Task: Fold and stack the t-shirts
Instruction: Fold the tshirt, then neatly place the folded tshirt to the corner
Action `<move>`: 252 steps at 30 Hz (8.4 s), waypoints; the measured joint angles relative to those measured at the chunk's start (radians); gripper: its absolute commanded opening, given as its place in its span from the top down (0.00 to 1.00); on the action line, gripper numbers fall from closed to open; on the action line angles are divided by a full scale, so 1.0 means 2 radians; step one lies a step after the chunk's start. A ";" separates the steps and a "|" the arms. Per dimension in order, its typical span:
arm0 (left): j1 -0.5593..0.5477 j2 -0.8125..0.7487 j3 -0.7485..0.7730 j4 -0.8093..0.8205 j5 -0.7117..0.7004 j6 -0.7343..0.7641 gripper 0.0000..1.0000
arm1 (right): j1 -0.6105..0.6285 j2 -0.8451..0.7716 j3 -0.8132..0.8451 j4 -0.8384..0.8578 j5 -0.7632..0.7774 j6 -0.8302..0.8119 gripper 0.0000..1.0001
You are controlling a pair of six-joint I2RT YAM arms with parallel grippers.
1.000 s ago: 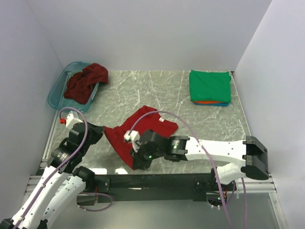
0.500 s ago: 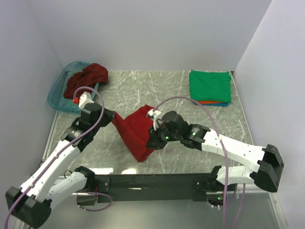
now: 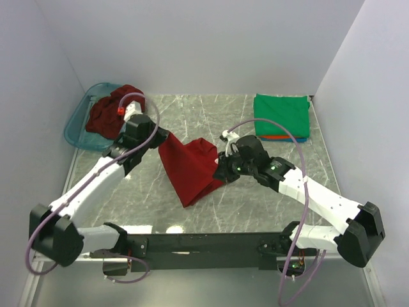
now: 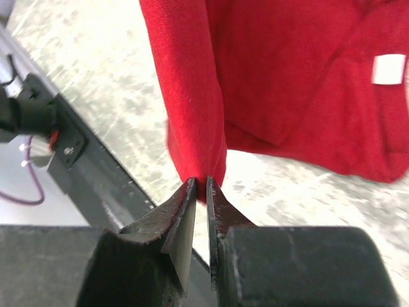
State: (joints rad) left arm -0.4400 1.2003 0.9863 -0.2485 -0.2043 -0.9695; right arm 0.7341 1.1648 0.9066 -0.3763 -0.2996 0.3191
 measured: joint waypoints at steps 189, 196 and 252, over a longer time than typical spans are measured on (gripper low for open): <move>-0.110 -0.011 -0.104 0.085 0.018 0.012 0.01 | -0.136 -0.110 0.000 -0.043 0.247 0.070 0.00; -0.095 -0.082 -0.078 0.023 -0.065 0.038 0.01 | -0.137 -0.113 -0.073 -0.022 0.239 0.122 0.01; -0.038 -0.224 -0.148 -0.127 -0.103 0.013 0.01 | -0.138 0.355 0.309 0.019 0.433 -0.115 1.00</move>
State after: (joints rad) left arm -0.5156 0.7513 0.6903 -0.5026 -0.4099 -0.9436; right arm 0.4576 1.8755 1.5238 -0.3382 0.5663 0.0891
